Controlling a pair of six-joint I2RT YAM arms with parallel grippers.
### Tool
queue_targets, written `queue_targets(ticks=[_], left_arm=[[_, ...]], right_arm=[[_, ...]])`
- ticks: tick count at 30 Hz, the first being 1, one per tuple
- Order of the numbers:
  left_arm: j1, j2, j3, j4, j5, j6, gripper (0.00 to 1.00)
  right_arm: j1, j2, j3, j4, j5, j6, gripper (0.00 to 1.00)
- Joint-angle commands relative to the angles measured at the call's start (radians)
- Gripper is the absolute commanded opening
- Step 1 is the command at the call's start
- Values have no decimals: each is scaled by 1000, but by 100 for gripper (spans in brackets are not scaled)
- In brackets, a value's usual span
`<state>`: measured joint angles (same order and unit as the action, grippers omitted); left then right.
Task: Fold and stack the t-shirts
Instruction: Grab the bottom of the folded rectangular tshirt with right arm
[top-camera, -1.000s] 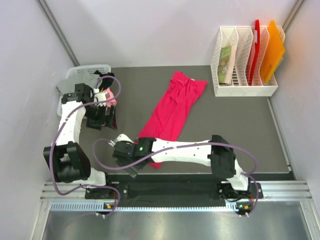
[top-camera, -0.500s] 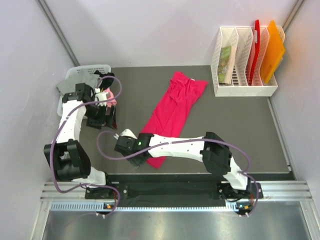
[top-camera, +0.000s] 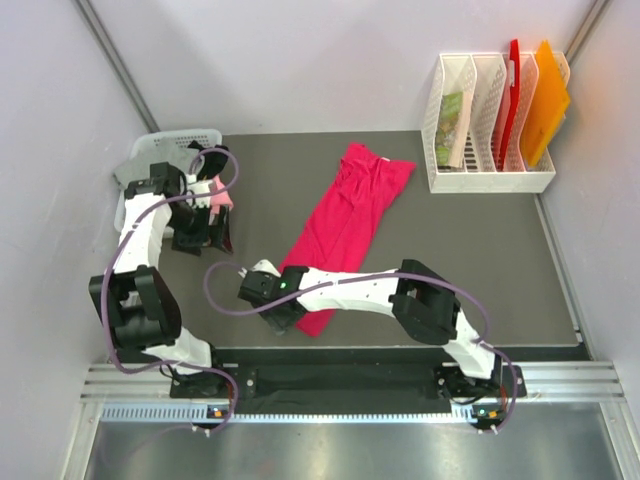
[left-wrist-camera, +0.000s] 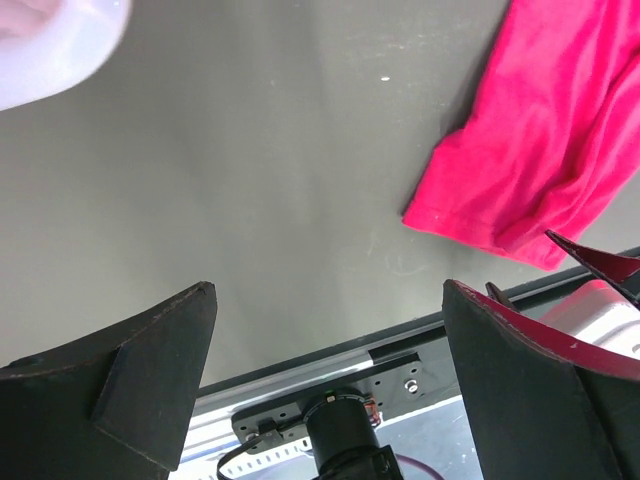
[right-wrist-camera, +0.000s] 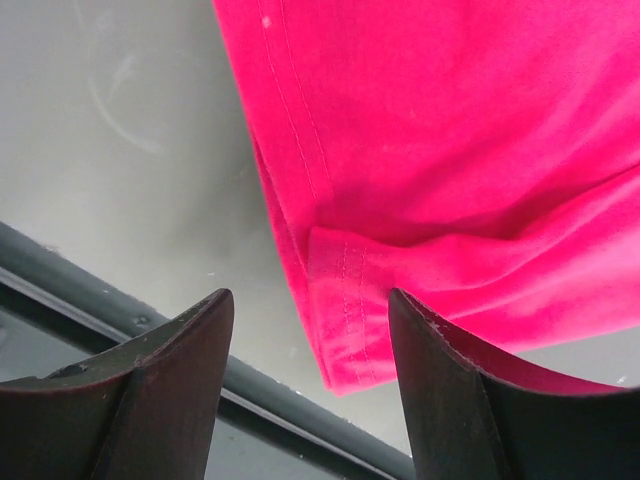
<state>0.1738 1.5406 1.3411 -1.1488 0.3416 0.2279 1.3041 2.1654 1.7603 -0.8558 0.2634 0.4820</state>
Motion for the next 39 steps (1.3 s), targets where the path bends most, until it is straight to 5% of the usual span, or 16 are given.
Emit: queue_targets(ticks=[1,21,39], left_arm=[[23,21,27,24,-3,-21,99],[24,15,-19,52,7,-36,99],[36,47,30,27,-12,-19,99]], right_arm=[[-5,-16,-44,63,-23,0,64],[-12,-3,105,-32,10,-65,63],[-62,54,77,18,-64,-69,59]])
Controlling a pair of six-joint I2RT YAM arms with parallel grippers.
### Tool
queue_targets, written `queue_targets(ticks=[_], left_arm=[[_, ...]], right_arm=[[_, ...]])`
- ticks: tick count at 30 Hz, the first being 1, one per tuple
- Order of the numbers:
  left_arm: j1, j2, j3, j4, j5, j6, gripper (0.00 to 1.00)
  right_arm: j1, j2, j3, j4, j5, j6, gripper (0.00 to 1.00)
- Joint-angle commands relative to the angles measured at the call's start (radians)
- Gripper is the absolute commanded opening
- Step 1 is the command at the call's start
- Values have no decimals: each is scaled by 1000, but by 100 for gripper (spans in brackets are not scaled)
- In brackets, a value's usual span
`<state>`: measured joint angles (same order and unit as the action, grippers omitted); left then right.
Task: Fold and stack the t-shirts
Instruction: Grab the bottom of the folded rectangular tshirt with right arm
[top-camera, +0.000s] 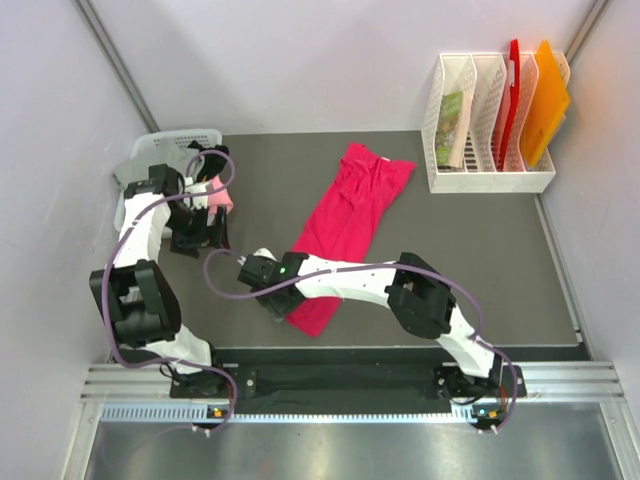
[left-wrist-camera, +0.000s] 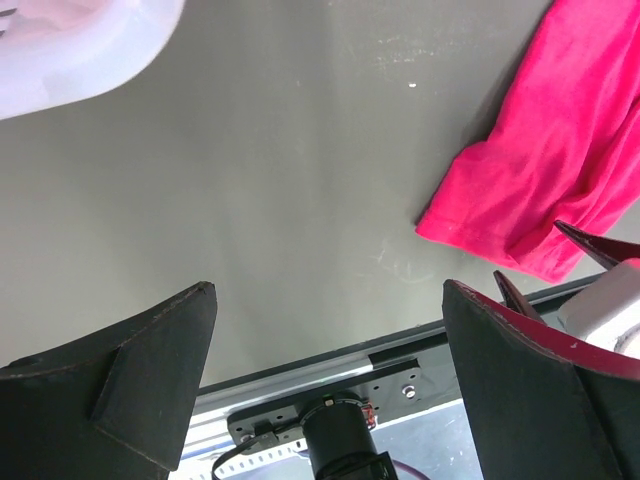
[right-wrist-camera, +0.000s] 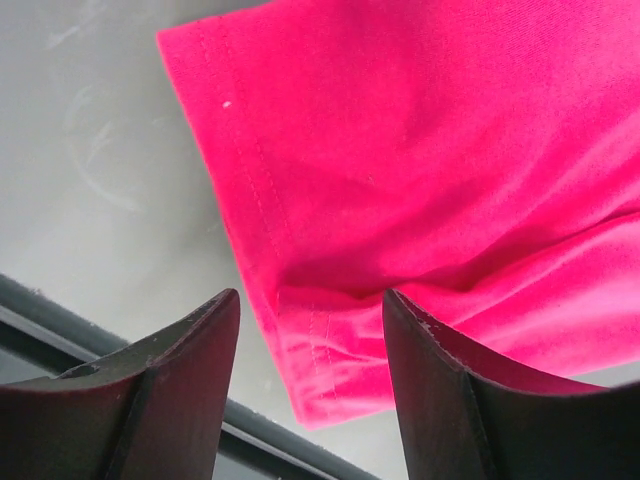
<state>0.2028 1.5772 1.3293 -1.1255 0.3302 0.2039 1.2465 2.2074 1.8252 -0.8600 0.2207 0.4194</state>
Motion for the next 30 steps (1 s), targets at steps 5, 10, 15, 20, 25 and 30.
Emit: queue_targets(ticks=[5,10,15,20,25,30], left_arm=[[13,9,44,4,-3,9,99],[21,14,39,9,1,15,99],[23,17,42,10,6,14,99],[26,20,45,10,10,17,99],[30,21,48,6,13,19,99],[40,20,54,-2,7,28,99]], right_arm=[[-4,28,3,30,-32,4,59],[-1,38,5,29,-49,7,58],[5,34,16,10,-40,12,57],[18,14,5,4,-17,12,57],[21,44,2,12,-30,10,57],[30,80,-9,38,-67,24,56]])
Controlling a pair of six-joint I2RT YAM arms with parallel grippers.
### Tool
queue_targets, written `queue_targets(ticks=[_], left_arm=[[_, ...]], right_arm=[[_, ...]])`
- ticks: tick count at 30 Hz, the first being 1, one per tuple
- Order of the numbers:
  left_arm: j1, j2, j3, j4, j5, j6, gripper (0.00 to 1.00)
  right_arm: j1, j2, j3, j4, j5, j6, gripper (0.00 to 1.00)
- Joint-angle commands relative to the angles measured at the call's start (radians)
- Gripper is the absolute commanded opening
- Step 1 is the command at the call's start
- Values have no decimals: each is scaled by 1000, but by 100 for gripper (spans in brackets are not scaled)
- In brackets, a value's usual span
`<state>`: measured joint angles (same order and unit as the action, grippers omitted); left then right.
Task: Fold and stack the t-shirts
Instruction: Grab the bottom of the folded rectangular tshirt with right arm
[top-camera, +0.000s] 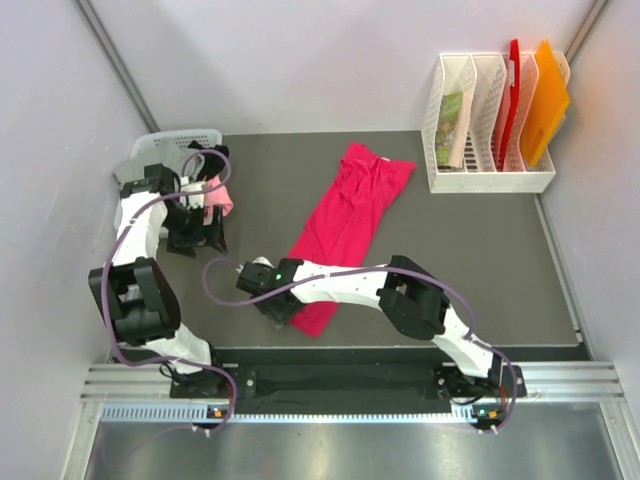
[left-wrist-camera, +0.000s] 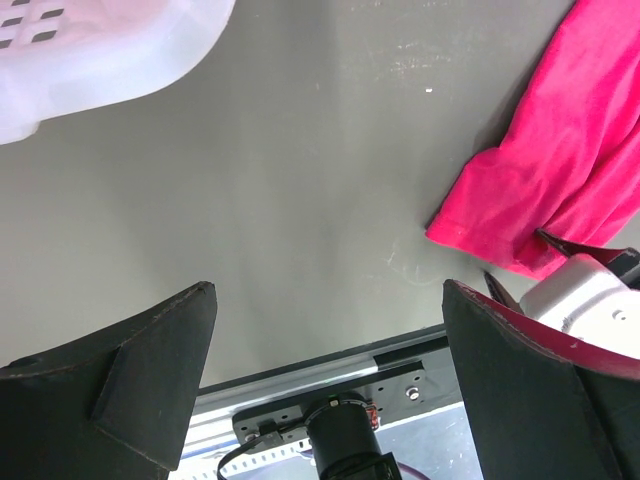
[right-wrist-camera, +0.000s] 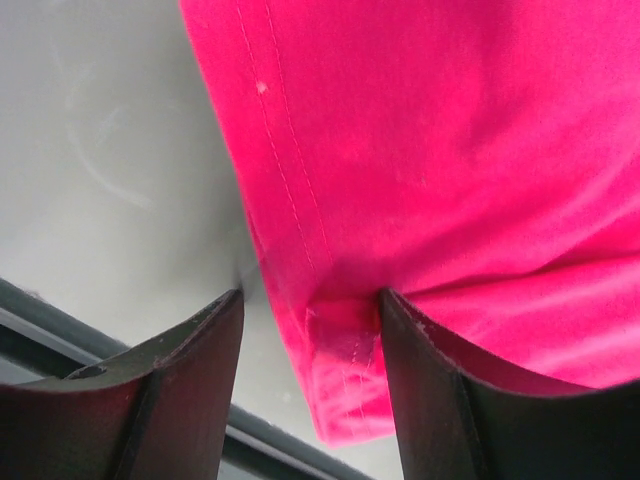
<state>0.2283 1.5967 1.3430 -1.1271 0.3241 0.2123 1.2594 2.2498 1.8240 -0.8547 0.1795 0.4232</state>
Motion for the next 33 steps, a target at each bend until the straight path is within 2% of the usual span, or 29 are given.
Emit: queue_targets(ticks=[1,11,15,18,23,26,27,28,33], left_arm=[[14,-3,42,0,12,24,99],[25,-30,31,-16,4,41,99],[28,-52,22,-20,-2,52,99],[28,-60,16,-23,-8,61,99],[36,-69,13,-31,-7,68,99],[36,-80,5,-34,-8,73,99],[37,-84,4,-34,-11,76,99],[37,-86,1,-33,-10,78,99],[39,-95,-5,-37,-8,82,99]], right_arm=[[18,40,-12,37,-34,25,56],[18,53,-68,78,-61,48,52],[6,56,-83,89,-84,58,34],[3,57,-94,88,-89,65,28],[5,50,-126,94,-94,78,27],[5,48,-138,94,-106,83,16],[6,50,-138,91,-107,83,7],[8,50,-128,86,-107,81,2],[38,21,-75,37,-103,65,0]])
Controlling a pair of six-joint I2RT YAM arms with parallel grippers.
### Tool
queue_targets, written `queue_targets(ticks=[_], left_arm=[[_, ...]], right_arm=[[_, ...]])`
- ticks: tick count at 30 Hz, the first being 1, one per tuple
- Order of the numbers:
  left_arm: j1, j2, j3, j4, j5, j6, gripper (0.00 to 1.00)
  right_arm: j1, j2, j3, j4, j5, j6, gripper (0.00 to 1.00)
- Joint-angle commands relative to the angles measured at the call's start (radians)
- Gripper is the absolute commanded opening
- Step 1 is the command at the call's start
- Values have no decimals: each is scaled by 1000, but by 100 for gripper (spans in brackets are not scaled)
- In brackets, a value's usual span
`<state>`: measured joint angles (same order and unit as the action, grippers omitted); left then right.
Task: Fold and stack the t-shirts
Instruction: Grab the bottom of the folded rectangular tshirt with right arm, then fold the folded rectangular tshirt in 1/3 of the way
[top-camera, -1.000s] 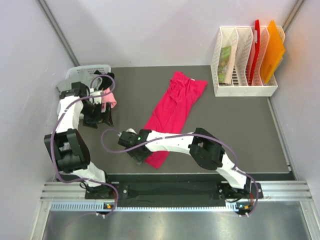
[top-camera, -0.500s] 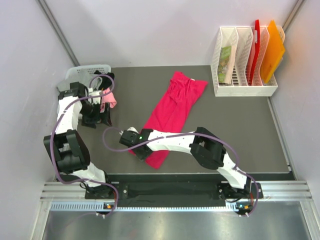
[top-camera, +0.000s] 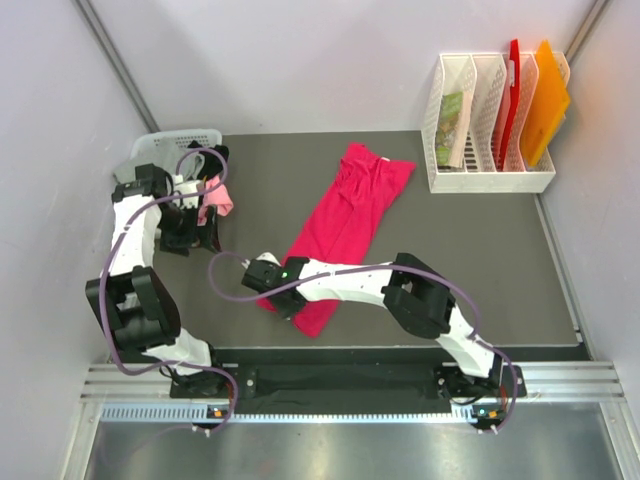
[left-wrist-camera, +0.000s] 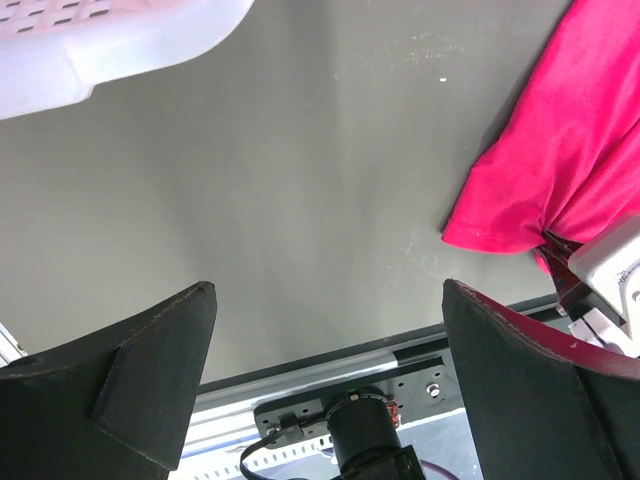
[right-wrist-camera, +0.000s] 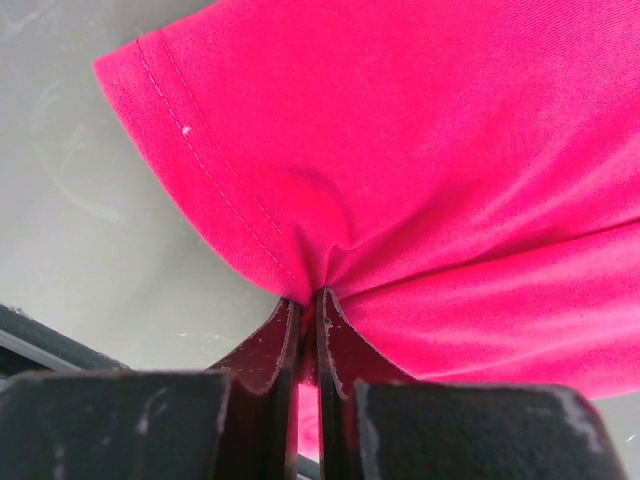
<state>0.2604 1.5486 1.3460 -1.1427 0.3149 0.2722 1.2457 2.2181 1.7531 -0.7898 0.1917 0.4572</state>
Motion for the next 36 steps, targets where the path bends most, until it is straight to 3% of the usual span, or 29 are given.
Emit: queue_targets(ticks=[1,11,17,23,36], left_arm=[[7,-48,-8,-25,6,24,99],[7,-53,-4,-31,24,32,99],[7,-51,-2,-37,36,33,99],[7,-47,10,-49,36,39,99],[5,2,77,-88,44,50,99]], right_arm=[[63,34,15,-32,-115,25,0],[182,-132,51,-103,-276,-12,0],[192,-212,26,-111,-233,14,0],[120,-276,14,-123,-199,2,1],[-182,-308,-29,-108,-199,-161,0]])
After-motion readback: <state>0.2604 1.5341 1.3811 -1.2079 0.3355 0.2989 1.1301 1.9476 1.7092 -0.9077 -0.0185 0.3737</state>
